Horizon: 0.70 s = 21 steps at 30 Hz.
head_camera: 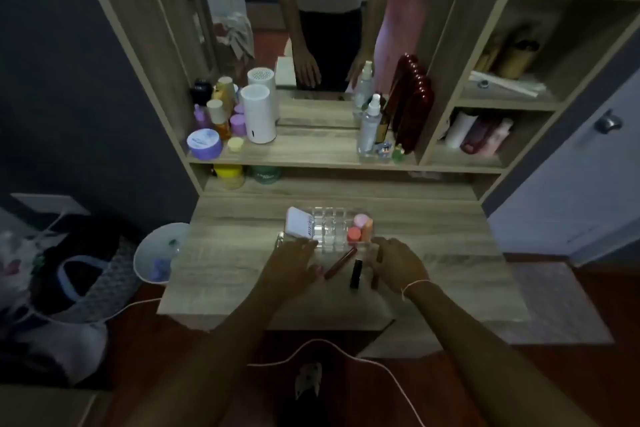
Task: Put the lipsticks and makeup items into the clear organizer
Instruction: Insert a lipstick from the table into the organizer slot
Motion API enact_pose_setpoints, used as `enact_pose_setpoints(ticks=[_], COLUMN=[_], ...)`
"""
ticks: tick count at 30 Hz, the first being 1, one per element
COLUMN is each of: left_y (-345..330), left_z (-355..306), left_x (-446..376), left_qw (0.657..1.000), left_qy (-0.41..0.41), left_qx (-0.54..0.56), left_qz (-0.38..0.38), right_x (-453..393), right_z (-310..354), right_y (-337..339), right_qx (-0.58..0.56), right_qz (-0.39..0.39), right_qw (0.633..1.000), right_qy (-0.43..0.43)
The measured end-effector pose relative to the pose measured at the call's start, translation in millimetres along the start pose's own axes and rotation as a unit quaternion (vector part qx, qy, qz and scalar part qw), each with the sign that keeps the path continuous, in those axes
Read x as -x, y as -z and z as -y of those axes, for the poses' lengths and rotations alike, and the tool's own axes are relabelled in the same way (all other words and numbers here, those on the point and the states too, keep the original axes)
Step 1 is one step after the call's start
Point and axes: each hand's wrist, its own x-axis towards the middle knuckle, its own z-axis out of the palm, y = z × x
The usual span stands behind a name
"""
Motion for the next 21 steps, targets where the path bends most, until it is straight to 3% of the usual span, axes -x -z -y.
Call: enact_pose_setpoints(ticks=[3, 8, 13, 16, 21], left_y=[-23.5, -53.7, -70.2, -68.8, -69.1], left_z=[-2.2, -11.8, -28.1, -33.6, -33.8], left_x=[-11.7, -40.8, -77.2, -89.3, -94.2], left_qw=[0.999, 0.992, 0.994, 0.996, 0.997], left_qy=[-0.029, -0.126, -0.077, -0.079, -0.073], left_qx=[-0.022, -0.016, 0.000, 0.007, 0.030], left_qz=[-0.038, 0.027, 0.079, 0.028, 0.025], right_x=[-4.6, -14.0, -27.9, -38.6, -47.2], right_z=[-8.0, -18.0, -20.0, -21.6, -20.5], right_y=[-15.9, -33.4, -38.9, -40.4, -44.6], right_qx=[-0.019, -0.044, -0.090, -0.086, -0.062], right_qz=[0.016, 0.017, -0.022, -0.022, -0.043], right_qw=[0.999, 0.994, 0.981, 0.980, 0.979], right_qy=[-0.043, -0.096, -0.168, -0.180, -0.188])
